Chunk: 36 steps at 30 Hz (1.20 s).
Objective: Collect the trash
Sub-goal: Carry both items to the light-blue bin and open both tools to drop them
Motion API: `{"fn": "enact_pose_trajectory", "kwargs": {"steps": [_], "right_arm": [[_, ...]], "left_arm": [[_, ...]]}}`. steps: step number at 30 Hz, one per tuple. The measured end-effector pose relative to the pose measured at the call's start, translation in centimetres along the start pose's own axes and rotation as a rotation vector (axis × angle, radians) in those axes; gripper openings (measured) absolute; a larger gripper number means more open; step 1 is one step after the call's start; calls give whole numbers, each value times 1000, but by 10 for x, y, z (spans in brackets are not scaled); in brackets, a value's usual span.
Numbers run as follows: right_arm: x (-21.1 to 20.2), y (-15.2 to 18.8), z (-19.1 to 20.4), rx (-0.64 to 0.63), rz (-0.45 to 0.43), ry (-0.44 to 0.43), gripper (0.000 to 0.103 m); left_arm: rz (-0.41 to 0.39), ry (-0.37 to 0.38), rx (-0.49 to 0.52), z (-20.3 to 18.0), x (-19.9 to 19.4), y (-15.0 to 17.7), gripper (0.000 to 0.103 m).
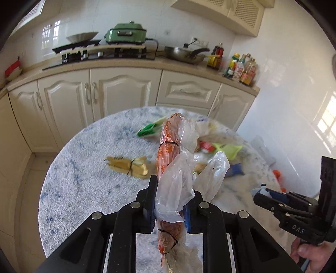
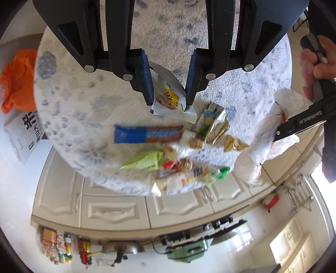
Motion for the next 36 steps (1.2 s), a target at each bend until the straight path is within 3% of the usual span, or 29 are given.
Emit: {"fn": "enact_pose_trajectory", "kwargs": {"steps": [6, 12, 18, 24, 29, 36], "right_arm": [[-37, -5, -23, 46, -67, 27, 30], [-80, 2, -61, 111, -131, 78, 30], [-137, 23, -123, 207, -192, 196, 30], [-199, 74, -207, 365, -218, 361, 30], [-217, 130, -270, 507, -182, 446, 30], [-193, 209, -337, 700, -89, 454, 30]], "left_arm": [[-31, 80, 65, -39, -30, 13, 17], [-13, 176, 142, -103, -28, 18, 17], [32, 290, 221, -180, -16, 26, 17], [119, 415, 322, -270, 1, 53, 17], [232, 494, 395, -336, 28, 88, 17], [436, 473, 514, -407, 94, 156, 17]]}}
Point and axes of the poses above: each gripper's, at about its wrist camera, not at the fingertips, and x roughly the way its jaws point, z to its left, y to its underside, the point moved 5 cm from there along x, roughly the way its jaws point, and after that the axes turned 7 degrees about -x, right-handed, at the moved point
